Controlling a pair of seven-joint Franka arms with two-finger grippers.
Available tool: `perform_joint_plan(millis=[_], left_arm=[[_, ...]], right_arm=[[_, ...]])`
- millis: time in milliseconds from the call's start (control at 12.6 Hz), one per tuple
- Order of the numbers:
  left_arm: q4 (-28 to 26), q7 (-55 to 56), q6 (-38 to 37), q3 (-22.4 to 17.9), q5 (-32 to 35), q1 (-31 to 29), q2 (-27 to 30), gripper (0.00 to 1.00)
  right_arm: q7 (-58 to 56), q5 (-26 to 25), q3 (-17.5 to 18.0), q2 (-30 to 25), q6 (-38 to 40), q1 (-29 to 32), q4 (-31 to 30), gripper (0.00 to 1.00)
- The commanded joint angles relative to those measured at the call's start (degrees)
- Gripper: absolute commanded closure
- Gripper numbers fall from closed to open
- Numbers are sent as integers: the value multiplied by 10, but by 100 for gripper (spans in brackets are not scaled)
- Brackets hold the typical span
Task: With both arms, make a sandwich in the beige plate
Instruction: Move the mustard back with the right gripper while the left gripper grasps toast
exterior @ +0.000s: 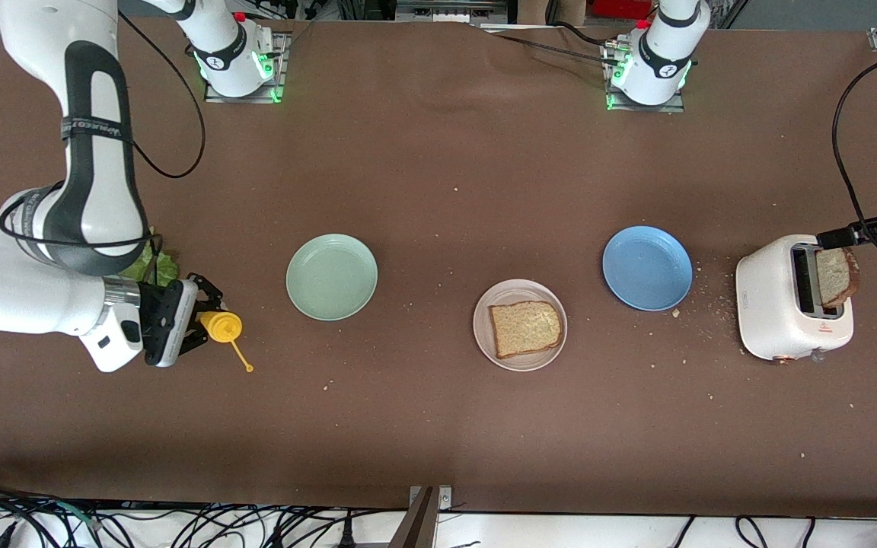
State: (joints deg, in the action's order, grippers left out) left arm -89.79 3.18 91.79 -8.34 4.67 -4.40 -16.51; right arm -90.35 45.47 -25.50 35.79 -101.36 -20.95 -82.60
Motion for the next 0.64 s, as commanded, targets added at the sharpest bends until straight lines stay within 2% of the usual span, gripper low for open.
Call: perform_joint_plan(millis=[0, 159, 318, 478, 557], left_arm=[[7, -5, 51, 0, 2, -15, -43, 2], [8, -30, 76, -1, 7, -27, -68, 2], [8, -80, 100, 0, 7, -47, -96, 2], [11, -103, 105, 0, 7, -64, -116, 16], [11, -102, 105, 0, 3, -66, -120, 39]], right_arm=[[-150, 84, 12, -41, -6, 32, -121, 100], [-256, 146, 11, -43, 6, 52, -184, 100], [-330, 185, 10, -41, 8, 71, -239, 100], [-406, 208, 10, -27, 8, 86, -262, 100], [-441, 209, 10, -20, 10, 92, -266, 100]])
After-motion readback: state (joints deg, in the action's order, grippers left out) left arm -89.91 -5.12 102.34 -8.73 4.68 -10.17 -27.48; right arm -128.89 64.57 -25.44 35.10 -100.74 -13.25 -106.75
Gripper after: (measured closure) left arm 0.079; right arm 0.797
